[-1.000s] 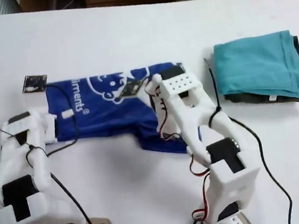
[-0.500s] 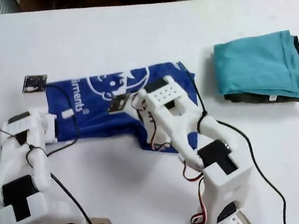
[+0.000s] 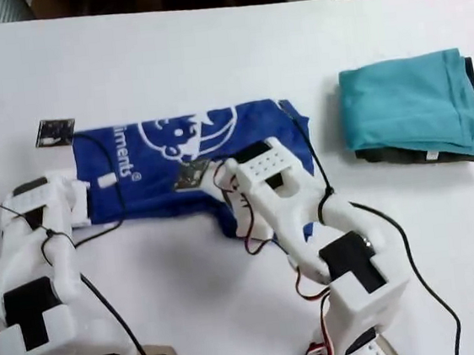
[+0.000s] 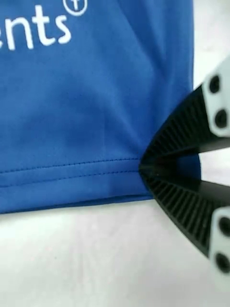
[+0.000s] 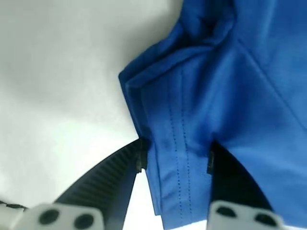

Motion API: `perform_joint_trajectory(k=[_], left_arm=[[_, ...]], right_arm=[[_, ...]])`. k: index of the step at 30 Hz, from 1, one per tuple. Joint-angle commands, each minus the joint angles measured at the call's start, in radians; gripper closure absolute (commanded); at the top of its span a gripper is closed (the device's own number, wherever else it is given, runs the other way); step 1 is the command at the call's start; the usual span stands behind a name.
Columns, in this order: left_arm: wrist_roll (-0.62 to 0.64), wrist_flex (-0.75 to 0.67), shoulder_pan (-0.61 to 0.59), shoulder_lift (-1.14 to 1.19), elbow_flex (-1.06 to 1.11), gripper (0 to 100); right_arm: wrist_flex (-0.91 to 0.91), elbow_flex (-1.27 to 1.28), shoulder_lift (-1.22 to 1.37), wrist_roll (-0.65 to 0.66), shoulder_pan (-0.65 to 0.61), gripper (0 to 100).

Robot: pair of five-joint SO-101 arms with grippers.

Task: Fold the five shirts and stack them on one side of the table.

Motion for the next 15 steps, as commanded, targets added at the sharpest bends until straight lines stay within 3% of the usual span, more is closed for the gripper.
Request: perform_joint_trajectory(k=[1, 3, 6, 8, 15], left_arm=[[0.008, -0.015, -0.014, 0.000, -0.004, 97], [0.008, -0.015, -0.014, 0.000, -0.004, 97], [0.008, -0.015, -0.014, 0.000, -0.004, 97], [0.008, -0.015, -0.014, 0.000, -0.004, 97], [0.008, -0.015, -0.014, 0.000, -0.004, 97]], right_arm=[[-0.015, 0.017, 0.015, -0.002, 0.001, 78.8], [-0.015, 0.017, 0.016, -0.002, 0.001, 83.0], [-0.016, 0.017, 0.016, -0.002, 0.001, 99.7], [-0.013, 0.018, 0.022, -0.002, 0.002, 96.1], [-0.010, 0.002, 0.022, -0.002, 0.007, 97.9]])
